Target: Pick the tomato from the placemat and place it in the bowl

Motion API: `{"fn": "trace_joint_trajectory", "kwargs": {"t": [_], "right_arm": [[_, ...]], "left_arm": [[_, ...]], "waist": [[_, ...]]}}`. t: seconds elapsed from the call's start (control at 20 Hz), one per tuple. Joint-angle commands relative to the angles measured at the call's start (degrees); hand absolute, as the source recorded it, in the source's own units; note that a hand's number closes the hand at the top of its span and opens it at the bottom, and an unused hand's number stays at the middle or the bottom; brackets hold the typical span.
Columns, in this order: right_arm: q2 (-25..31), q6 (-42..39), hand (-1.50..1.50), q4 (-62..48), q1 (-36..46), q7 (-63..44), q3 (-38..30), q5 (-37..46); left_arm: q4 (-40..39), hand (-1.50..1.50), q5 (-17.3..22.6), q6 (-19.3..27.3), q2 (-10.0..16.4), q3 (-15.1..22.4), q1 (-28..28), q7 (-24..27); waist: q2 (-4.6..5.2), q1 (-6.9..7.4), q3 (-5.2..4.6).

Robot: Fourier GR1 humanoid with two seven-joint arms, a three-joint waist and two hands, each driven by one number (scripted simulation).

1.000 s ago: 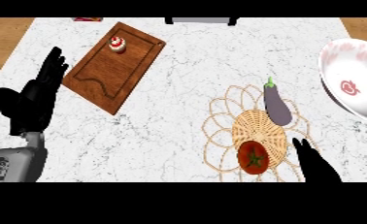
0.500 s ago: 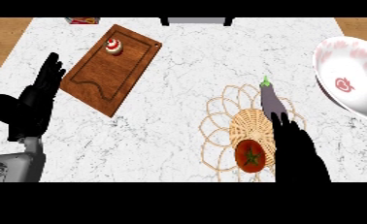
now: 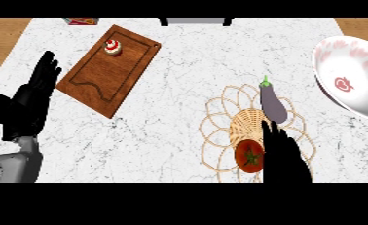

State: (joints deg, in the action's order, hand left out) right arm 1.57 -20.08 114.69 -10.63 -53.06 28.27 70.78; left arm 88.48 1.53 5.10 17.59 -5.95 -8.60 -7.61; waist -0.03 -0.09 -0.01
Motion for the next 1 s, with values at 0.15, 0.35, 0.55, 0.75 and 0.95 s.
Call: {"fn": "trace_joint_trajectory", "kwargs": {"t": [0.15, 0.35, 0.55, 0.75, 0.95], "right_arm": [[-0.3, 5.7, -1.5, -6.5, 0.7, 1.1, -2.4, -0.4], [-1.5, 9.7, -1.5, -11.7, 3.7, -2.5, 0.5, 0.7], [-1.1, 9.6, -1.5, -13.6, 4.3, 0.9, -4.0, -0.5], [-1.5, 5.5, 1.5, -12.4, 5.6, 0.8, -4.1, -5.8], [0.2, 8.9, 1.5, -17.5, 9.1, 7.1, -6.7, -6.2]], "left_arm": [[6.5, 0.0, -0.5, -1.6, -0.6, -0.4, 4.3, -2.6], [-1.7, 0.0, -2.7, -0.8, -2.1, -0.8, -1.2, 1.3], [1.8, 0.0, -2.6, -1.4, -3.0, -0.8, 0.2, -1.6], [-5.5, 0.0, -2.7, -2.2, -2.7, -2.7, -2.1, 3.3], [3.4, 0.0, -0.7, -3.9, -1.3, -4.4, 2.0, -1.6]], "waist": [[-0.04, 0.26, 0.03], [0.05, -0.01, 0.01], [0.02, 0.07, 0.01], [0.07, -0.08, 0.0], [0.0, 0.22, 0.01]]}}
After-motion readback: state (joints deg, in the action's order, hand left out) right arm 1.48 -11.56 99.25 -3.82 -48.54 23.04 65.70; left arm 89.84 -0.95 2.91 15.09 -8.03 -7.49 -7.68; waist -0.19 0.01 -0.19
